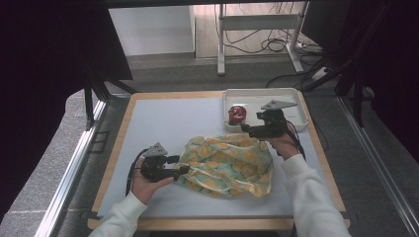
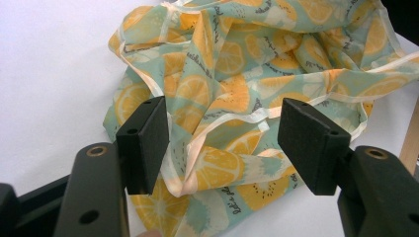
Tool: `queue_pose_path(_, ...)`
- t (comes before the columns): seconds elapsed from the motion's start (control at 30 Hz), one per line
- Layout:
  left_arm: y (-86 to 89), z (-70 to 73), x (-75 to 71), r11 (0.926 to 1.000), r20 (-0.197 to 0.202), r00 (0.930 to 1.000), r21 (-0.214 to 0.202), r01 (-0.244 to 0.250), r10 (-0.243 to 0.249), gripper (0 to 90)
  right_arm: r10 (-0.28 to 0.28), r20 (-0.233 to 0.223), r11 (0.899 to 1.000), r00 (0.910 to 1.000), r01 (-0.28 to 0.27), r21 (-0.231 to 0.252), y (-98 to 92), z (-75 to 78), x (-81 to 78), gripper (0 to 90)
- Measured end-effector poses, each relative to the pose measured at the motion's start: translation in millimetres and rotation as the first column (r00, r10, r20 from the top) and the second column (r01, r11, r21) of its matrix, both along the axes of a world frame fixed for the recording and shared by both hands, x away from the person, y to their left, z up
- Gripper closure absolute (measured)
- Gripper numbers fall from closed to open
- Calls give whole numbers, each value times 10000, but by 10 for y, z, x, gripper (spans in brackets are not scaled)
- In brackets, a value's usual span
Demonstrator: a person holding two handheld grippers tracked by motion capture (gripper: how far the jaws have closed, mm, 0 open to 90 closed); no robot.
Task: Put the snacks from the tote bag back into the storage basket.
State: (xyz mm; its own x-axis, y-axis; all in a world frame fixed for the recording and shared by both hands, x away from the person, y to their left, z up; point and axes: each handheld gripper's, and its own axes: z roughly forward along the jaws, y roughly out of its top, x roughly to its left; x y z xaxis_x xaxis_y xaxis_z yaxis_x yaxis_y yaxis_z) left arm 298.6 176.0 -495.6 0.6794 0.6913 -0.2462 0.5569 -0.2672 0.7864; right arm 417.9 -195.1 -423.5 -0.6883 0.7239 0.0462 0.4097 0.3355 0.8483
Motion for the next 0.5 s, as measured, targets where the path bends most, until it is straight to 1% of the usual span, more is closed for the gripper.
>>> queue_pose_path(0.1, 8, 4, -1, 10000, -3, 10000, -16, -36, 36, 366, 100, 154, 9999, 9998, -101, 97, -70, 3, -157, 181)
queue_pose_path(0.13, 8, 4, -1, 10000, -3, 10000, -16, -36, 36, 366, 100, 154, 9999, 9998, -101, 97, -70, 3, -157, 181)
queue_pose_path(0.17, 14, 3, 2, 10000, -6, 10000, -10, -53, 53, 366, 200, 252, 9998, 9995, -202, 78, -119, 2, -254, 182)
queue_pose_path(0.27, 16, -1, 5, 10000, -23, 10000, -4, -63, 63, 365, 268, 335, 9996, 9991, -271, 109, -203, -6, -381, 183)
queue_pose_path(0.47, 11, -5, 3, 10000, -38, 10000, 25, -54, 54, 365, 105, 405, 9997, 9991, -115, 224, -415, -76, -577, 186)
queue_pose_path(0.5, 11, -5, 3, 10000, -38, 10000, 25, -54, 54, 365, 105, 405, 9997, 9991, -115, 224, -415, -76, -577, 186)
